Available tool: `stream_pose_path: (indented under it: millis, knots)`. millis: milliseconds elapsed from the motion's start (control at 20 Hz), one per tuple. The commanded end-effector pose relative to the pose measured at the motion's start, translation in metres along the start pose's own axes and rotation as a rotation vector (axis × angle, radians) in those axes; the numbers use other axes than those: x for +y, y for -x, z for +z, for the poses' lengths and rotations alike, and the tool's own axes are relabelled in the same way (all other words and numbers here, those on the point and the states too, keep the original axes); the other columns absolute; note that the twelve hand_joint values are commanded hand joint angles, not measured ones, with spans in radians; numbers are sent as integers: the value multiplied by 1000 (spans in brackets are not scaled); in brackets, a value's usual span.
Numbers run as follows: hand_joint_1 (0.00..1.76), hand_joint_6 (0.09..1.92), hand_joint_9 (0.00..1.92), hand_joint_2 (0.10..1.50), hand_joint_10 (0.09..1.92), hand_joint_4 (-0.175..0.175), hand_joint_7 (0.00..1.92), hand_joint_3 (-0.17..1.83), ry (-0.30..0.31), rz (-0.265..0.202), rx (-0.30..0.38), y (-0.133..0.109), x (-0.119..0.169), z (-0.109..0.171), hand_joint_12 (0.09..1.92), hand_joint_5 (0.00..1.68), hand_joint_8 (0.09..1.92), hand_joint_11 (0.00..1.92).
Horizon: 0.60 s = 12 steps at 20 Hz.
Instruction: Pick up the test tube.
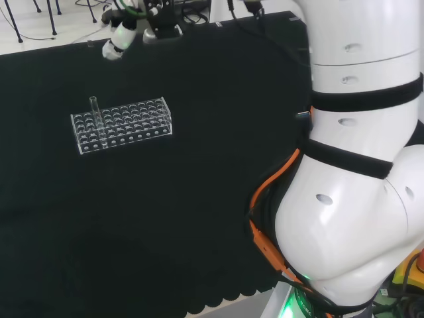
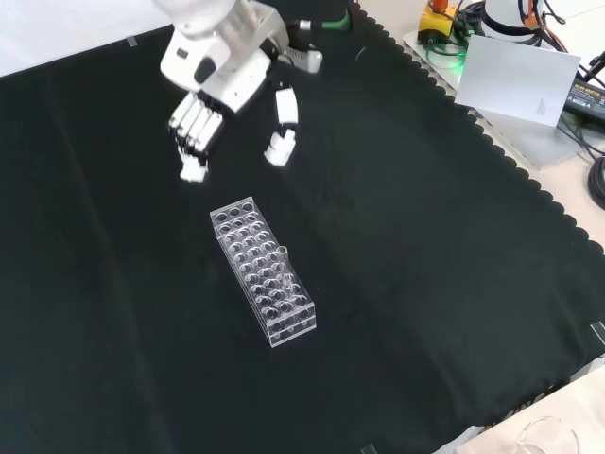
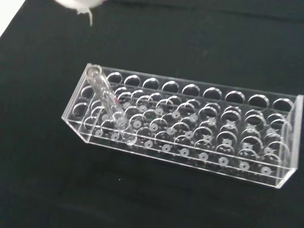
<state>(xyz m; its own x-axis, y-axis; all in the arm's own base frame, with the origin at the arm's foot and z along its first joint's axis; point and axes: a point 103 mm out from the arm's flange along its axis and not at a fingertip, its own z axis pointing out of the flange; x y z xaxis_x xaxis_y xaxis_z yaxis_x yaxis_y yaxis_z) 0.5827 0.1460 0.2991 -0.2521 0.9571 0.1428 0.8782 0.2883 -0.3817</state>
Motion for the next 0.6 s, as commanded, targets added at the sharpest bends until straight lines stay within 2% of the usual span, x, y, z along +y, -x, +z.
stream_pose_path:
  millis: [50, 600]
  knots:
    - [798, 87, 139, 740, 930, -39, 203, 544, -80, -37, -14, -19, 26, 29, 1443, 207, 778, 0]
    - [833, 87, 204, 730, 927, -49, 288, 579, -164, -70, -53, -35, 50, 73, 1478, 252, 799, 0]
